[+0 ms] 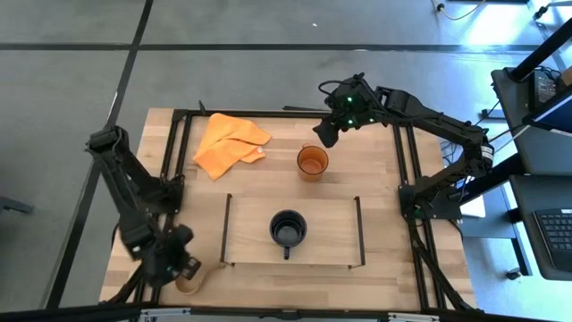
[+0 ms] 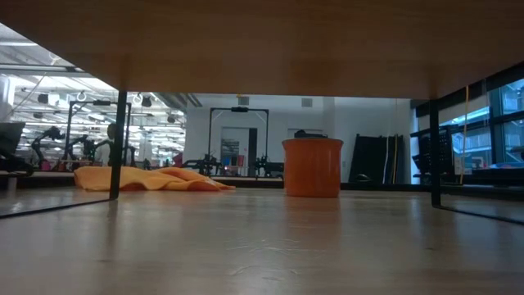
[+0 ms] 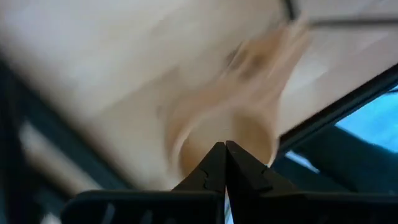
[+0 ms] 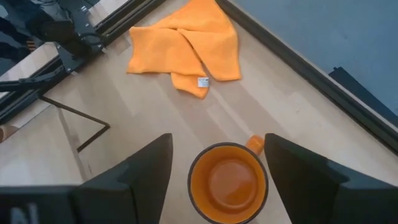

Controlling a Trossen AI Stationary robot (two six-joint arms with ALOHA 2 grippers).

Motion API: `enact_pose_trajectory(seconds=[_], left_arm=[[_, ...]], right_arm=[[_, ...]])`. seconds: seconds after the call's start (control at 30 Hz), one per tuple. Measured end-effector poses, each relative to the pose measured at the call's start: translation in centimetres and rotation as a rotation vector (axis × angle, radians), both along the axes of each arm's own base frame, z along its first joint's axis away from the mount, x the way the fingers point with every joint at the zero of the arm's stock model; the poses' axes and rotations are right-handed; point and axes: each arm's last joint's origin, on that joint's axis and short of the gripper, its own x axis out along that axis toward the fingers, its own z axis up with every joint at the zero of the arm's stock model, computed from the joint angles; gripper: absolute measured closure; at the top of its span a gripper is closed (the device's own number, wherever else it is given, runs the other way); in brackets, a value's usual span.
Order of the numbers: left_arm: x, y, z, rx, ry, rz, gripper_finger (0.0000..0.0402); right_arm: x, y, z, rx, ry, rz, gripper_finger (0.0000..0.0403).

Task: Stack small to large cups/mugs on shelf
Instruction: Put the brown mug on the shelf

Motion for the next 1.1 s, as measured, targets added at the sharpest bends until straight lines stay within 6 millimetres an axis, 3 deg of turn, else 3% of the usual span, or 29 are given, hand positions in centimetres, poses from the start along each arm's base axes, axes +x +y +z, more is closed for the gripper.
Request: enact_pose_trajectory(seconds=[0.13,0.3,0.47,0.77,0.93,1.1], left_arm=[[-0.6,-1.6,0.2,-0.064,0.085,-0.039,0.0400],[0.2,-3.5,-1.3,-0.092,0.084,-0.048,0.0399],[0.3,-4.2,-2.9,-0.052,0.165,-0.081,0.0399],[-1.0,-3.5,-5.6,0.118,0.364,-0.149,0.0399],[-1.1,-2.4,-6.4,0.179,0.372,-0.148,0.0399],[0.1,-1.5,-6.2,0.228,0.284,-0.187,0.0399]], right_arm=[[0.0,0.0,0.0,-0.005,0.002,0.005,0.0148],[0.0,0.0,0.0,-0.008,0.003,0.008,0.0148],[0.0,0.0,0.0,-0.009,0.003,0.008,0.0148],[0.0,0.0,0.0,-0.006,0.004,0.005,0.0148],[0.0,0.0,0.0,-0.001,0.004,0.001,0.0148],[-0.1,0.0,0.0,0.015,0.001,-0.015,0.0148]])
